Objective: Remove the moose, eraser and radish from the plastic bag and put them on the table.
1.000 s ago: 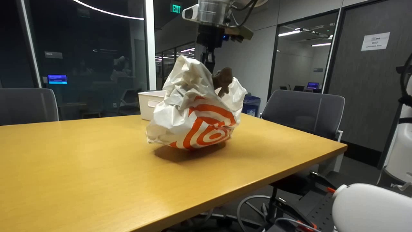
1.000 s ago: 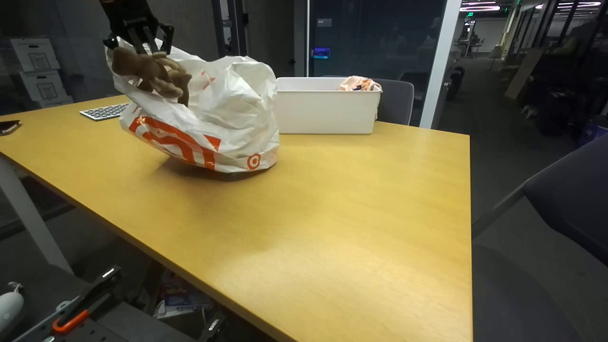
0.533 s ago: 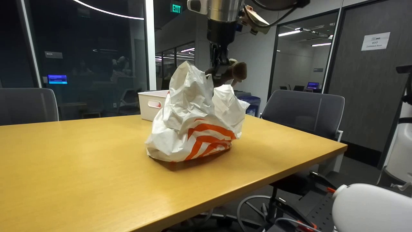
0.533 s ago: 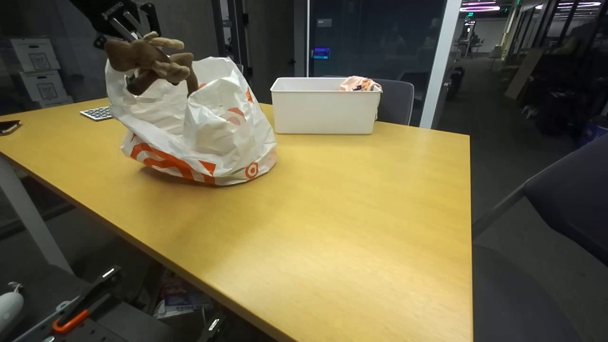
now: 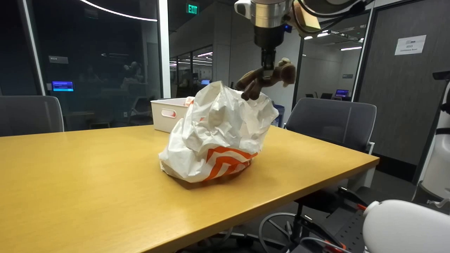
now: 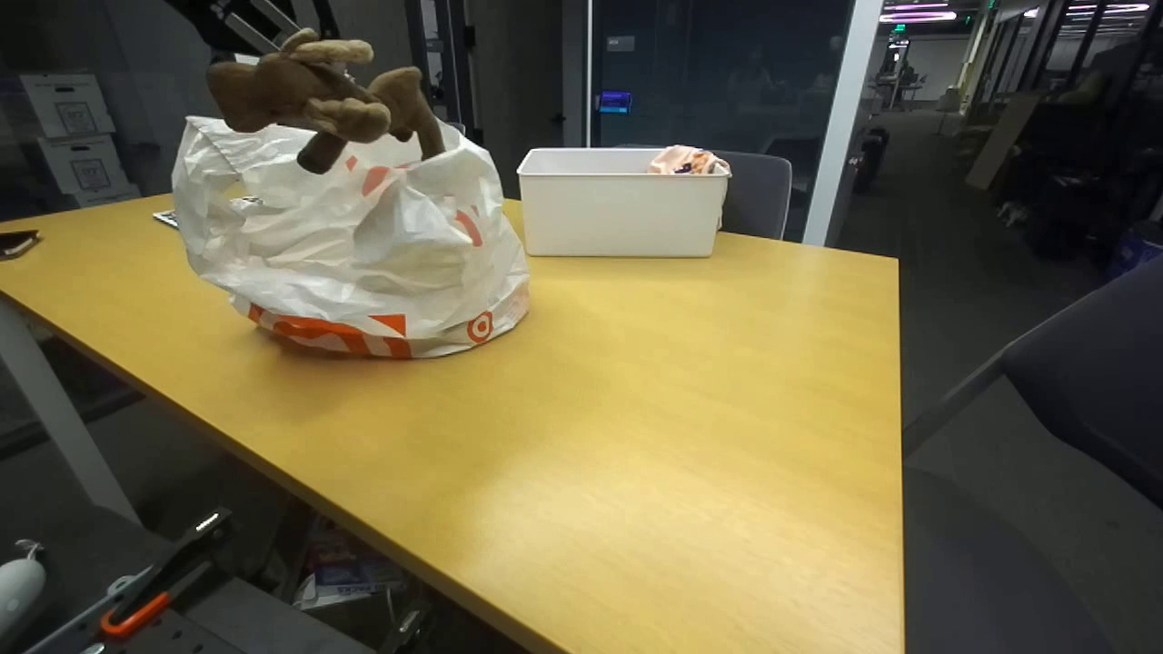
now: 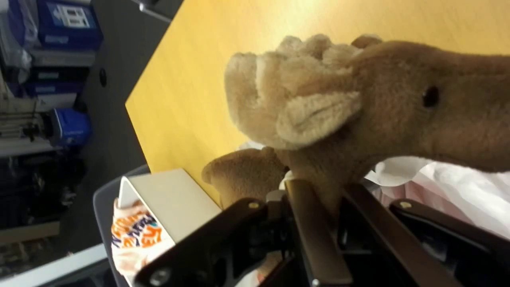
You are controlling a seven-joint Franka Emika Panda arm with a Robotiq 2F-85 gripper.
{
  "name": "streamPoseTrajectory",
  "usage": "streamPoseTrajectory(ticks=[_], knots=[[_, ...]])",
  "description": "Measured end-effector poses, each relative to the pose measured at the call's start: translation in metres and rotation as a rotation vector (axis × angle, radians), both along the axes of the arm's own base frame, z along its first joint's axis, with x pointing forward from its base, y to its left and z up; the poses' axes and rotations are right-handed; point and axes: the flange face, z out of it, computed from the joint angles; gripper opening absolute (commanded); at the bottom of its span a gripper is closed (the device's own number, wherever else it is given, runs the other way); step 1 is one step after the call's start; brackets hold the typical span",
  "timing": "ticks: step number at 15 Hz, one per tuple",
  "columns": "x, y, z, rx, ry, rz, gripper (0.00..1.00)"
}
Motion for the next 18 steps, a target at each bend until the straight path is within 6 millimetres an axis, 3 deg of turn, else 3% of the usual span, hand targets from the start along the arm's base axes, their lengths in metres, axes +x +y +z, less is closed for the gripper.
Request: streamPoseTrajectory(ticks=[2,6,9,12,13,14,16,18], knots=[[-0.003,-0.034,-0.008,0.002,-0.002,-0.116,0.06],[0.008,-0.098,-0.054,0.032,0.017,-0.369,0.06],[0.025,-0.128,-0.094,0.046,0.04,-0.529,0.06],[0.05,-0.141,-0.134,0.122,0.069,-0.589,0.06],[0.058,-0.146,-0.146,0.123,0.076,-0.608,0.16],[0.066,-0.152,-0.154,0.101,0.072,-0.629,0.4],[0.081,-0.162,-0.165,0.014,0.043,-0.687,0.44],[0.093,-0.166,-0.165,-0.062,0.01,-0.74,0.57]])
